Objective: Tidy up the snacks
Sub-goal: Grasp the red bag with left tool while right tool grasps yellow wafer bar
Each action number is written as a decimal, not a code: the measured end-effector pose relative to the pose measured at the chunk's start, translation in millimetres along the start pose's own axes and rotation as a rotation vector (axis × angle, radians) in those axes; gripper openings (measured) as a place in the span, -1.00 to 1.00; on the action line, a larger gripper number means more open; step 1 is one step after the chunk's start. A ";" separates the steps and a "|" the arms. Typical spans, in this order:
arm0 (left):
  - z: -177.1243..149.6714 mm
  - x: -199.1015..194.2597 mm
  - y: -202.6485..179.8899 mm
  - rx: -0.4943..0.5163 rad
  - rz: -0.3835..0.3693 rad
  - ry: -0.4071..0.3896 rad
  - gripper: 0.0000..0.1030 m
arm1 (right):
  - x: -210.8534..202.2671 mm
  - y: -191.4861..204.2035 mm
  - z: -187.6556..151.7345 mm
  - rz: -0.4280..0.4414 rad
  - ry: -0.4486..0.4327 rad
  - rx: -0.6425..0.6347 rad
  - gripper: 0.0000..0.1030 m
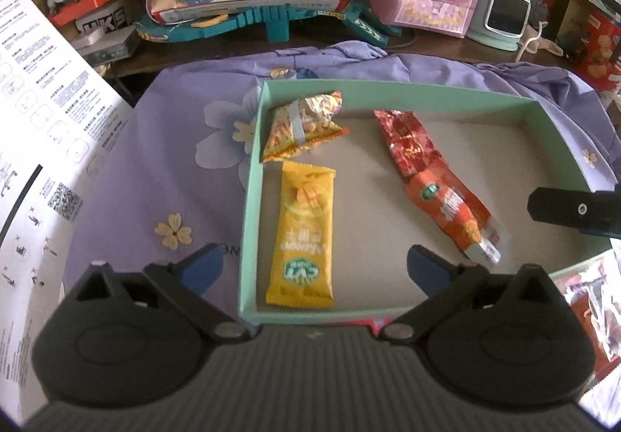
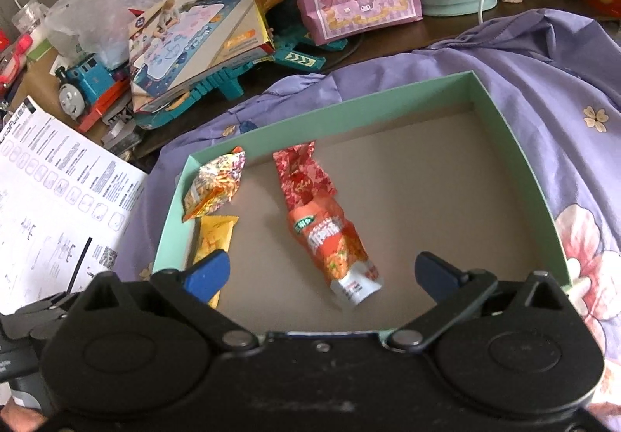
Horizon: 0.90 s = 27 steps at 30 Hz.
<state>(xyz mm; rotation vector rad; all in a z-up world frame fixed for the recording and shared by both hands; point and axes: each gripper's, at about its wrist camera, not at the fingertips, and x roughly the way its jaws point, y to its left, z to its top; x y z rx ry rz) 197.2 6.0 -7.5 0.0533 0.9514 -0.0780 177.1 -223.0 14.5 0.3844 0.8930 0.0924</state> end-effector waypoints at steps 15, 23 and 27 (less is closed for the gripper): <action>-57.0 -33.2 11.3 0.004 0.021 0.040 1.00 | -46.7 5.2 -48.8 -0.001 -0.034 -0.027 1.00; -90.1 -34.6 37.3 -0.039 0.046 0.078 1.00 | -38.1 31.0 -90.1 0.011 0.091 -0.091 1.00; -103.8 -32.9 51.5 -0.074 0.058 0.093 1.00 | -27.5 44.4 -117.3 -0.014 0.139 -0.125 1.00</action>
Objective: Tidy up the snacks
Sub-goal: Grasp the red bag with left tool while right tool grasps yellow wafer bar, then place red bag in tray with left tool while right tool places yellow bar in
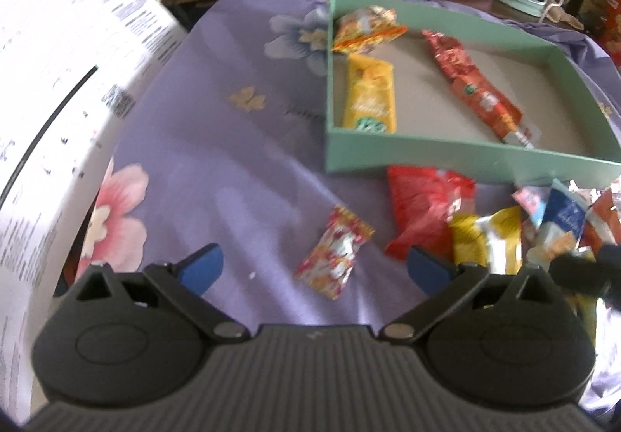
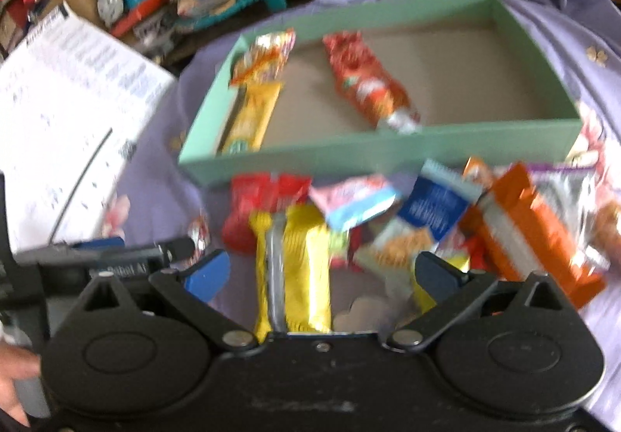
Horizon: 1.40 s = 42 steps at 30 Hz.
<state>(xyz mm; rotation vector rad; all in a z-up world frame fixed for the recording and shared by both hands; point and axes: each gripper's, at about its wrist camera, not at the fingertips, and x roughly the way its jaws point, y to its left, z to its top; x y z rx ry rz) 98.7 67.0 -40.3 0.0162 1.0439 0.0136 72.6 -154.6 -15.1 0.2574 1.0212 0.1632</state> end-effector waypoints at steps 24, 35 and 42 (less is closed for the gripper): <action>3.2 14.3 9.7 -0.049 -0.030 -0.001 1.00 | 26.0 15.8 -22.8 -0.043 0.026 -0.032 -0.05; 20.4 31.9 -67.8 0.095 -0.070 -0.006 1.00 | -5.9 -39.7 -24.4 -0.047 -0.031 0.123 -0.05; 26.6 55.0 -86.8 0.093 -0.053 0.050 0.97 | -5.9 -51.8 -26.2 -0.029 -0.037 0.149 -0.05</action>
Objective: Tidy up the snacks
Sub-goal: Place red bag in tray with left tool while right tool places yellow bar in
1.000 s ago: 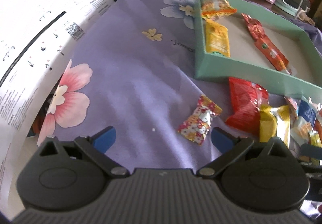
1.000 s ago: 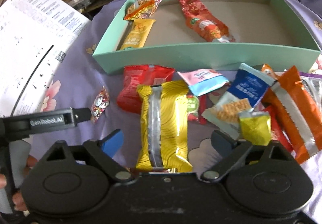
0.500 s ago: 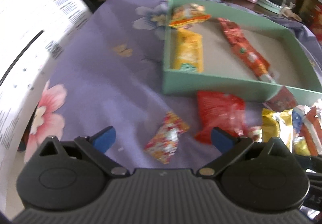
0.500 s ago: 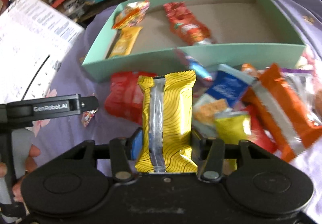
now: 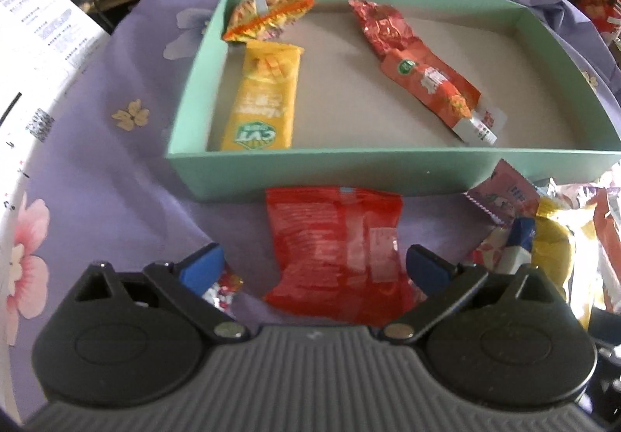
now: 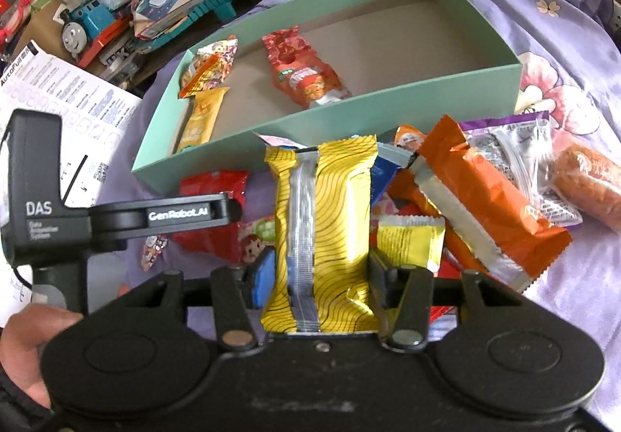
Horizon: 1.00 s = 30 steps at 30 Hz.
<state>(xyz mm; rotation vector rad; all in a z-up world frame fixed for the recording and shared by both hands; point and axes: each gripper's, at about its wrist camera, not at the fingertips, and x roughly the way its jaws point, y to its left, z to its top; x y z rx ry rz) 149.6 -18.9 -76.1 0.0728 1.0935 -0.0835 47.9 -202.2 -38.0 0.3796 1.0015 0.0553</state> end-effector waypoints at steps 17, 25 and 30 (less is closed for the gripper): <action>-19.3 -37.9 9.0 0.033 -0.045 -0.048 0.13 | -29.3 -3.5 5.6 0.054 -0.059 0.008 -0.05; 2.5 -88.3 16.7 0.019 -0.092 -0.162 0.13 | -48.5 -4.3 30.8 0.068 -0.122 0.005 -0.05; 48.1 -93.2 9.5 0.015 -0.096 -0.215 0.13 | -53.9 -15.2 81.7 0.028 -0.192 0.008 -0.05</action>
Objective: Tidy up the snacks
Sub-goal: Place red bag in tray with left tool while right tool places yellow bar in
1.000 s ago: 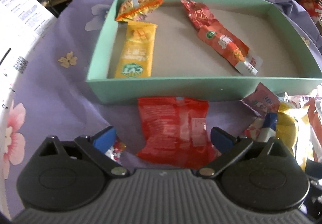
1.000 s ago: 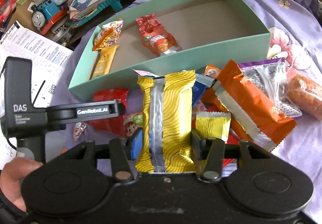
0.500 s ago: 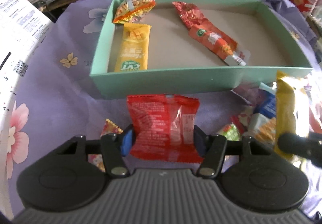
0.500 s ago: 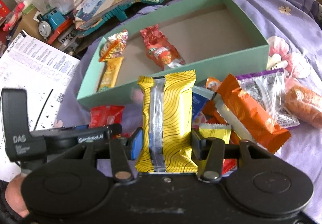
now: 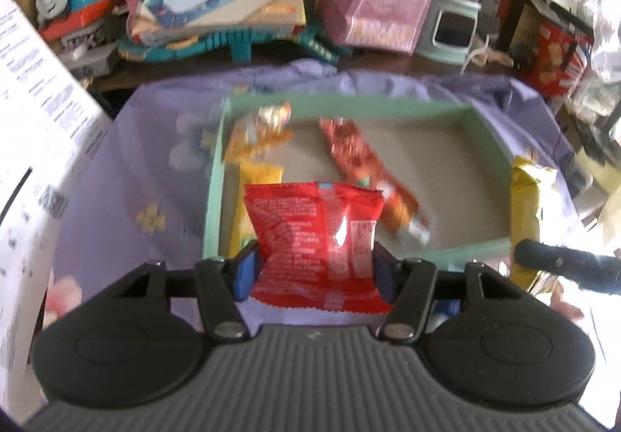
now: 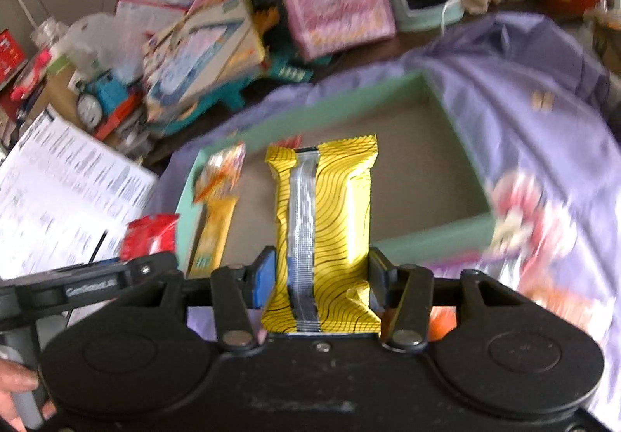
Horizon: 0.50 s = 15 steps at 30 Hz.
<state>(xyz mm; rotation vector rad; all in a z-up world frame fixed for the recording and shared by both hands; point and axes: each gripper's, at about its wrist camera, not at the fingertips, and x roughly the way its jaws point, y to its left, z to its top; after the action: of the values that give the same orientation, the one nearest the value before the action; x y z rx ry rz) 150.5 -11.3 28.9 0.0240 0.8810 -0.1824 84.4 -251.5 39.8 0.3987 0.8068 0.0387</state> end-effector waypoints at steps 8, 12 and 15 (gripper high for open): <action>43.9 47.5 -18.2 0.002 -0.007 0.014 0.13 | 40.3 -16.9 56.1 -0.068 0.001 0.014 -0.05; 46.1 75.0 -19.9 -0.003 -0.001 0.059 0.13 | 67.6 -23.1 57.7 -0.087 0.043 0.028 -0.05; 46.6 87.4 -19.6 0.000 0.003 0.078 0.13 | 82.3 -24.0 56.8 -0.090 0.069 0.027 -0.05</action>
<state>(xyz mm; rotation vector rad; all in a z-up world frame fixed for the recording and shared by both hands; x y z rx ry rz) 237.2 -48.1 -7.6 0.0326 0.9585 -0.1800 179.1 -277.4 9.2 0.3882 0.8933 -0.0428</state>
